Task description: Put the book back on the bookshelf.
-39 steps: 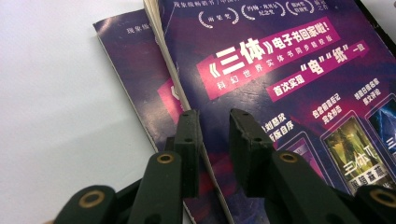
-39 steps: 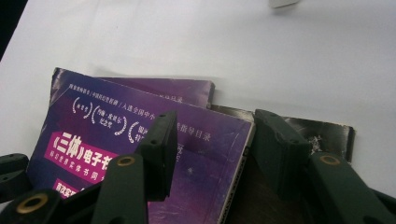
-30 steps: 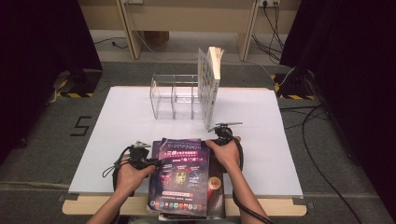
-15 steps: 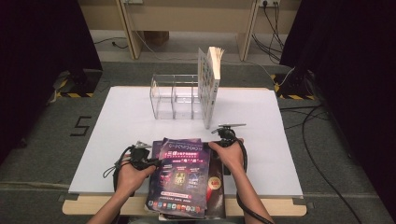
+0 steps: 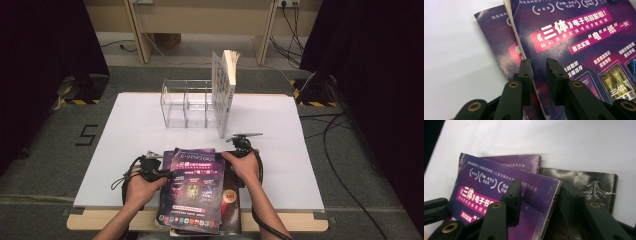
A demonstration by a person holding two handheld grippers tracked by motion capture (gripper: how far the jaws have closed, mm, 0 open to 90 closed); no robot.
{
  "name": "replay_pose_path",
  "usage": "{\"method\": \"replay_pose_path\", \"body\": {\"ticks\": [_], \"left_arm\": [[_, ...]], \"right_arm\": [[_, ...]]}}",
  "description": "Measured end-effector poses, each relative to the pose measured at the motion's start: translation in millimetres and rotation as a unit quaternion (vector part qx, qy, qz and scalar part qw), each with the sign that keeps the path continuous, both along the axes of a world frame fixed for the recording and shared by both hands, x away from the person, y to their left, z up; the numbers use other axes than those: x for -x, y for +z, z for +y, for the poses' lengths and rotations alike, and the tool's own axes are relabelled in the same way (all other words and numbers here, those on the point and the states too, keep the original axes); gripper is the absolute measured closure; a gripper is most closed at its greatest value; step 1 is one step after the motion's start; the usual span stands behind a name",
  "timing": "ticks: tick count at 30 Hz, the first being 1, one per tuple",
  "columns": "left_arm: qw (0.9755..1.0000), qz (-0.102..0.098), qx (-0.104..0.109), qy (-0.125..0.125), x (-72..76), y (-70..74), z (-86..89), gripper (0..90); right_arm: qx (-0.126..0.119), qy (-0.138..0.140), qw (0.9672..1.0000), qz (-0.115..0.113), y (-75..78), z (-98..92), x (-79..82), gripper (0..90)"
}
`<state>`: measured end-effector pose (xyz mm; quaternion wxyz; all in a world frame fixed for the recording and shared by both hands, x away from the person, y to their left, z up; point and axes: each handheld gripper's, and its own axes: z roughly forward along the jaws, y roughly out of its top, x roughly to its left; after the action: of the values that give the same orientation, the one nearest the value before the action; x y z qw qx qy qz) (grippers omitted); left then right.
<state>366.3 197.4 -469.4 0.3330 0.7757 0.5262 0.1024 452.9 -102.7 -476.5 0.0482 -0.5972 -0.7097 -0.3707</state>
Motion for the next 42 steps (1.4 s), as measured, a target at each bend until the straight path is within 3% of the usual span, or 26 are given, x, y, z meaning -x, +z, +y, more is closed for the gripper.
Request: {"method": "replay_pose_path", "body": {"ticks": [4, 8, 11, 15, 16, 20, 23, 25, 28, 30, 37, 42], "left_arm": [[1.0000, 0.002, 0.001, -0.001, -0.6, -0.1, 1.2, 74.2], [1.0000, 0.000, -0.003, -0.001, 0.1, -0.1, 1.6, 74.2], [1.0000, 0.001, 0.002, 0.004, 0.0, -0.3, 2.0, 74.2], [1.0000, 0.001, -0.002, 0.003, 0.2, 0.0, 1.6, 74.2], [1.0000, 0.001, -0.002, 0.003, 0.2, 0.0, 1.6, 74.1], [1.0000, 0.001, -0.002, 0.002, 0.3, -0.1, 2.4, 74.1], [1.0000, 0.001, 0.006, 0.002, 0.3, -0.7, 4.4, 74.1], [1.0000, 0.000, 0.008, 0.000, 0.4, -0.9, 5.7, 73.9], [0.9998, 0.000, 0.022, -0.001, 0.7, -1.6, 9.2, 73.1], [0.9990, 0.000, 0.045, 0.003, 1.9, -2.4, 12.4, 68.8], [0.9958, -0.043, 0.076, 0.029, 13.7, -0.2, 28.3, 59.8], [0.9918, -0.070, 0.092, 0.054, 17.5, 3.0, 40.2, 57.1]], "right_arm": [[0.030, 0.009, 0.9993, -0.022, 6.7, 4.0, 3.1, 62.0], [0.044, 0.021, 0.9980, -0.041, 19.6, 7.8, 6.1, 68.2], [0.030, 0.028, 0.9979, -0.050, 26.0, 9.4, 8.0, 72.5], [0.021, 0.029, 0.9979, -0.055, 26.7, 10.1, 9.0, 71.9], [0.016, 0.024, 0.9985, -0.047, 26.7, 10.3, 9.4, 71.5], [0.000, 0.047, 0.9988, -0.015, 17.3, 13.5, 8.7, 71.6], [-0.026, 0.041, 0.9986, -0.019, 16.6, 11.0, 9.0, 76.1], [-0.029, 0.038, 0.9986, -0.021, 19.0, 11.8, 10.1, 77.4], [-0.041, 0.036, 0.9983, -0.021, 24.9, 12.7, 11.4, 79.0], [-0.051, 0.035, 0.9977, -0.029, 30.3, 13.9, 12.5, 80.5], [-0.064, 0.030, 0.9957, -0.059, 50.2, 19.5, 18.5, 82.7], [-0.064, 0.023, 0.9930, -0.097, 66.0, 19.6, 24.5, 83.2]]}}
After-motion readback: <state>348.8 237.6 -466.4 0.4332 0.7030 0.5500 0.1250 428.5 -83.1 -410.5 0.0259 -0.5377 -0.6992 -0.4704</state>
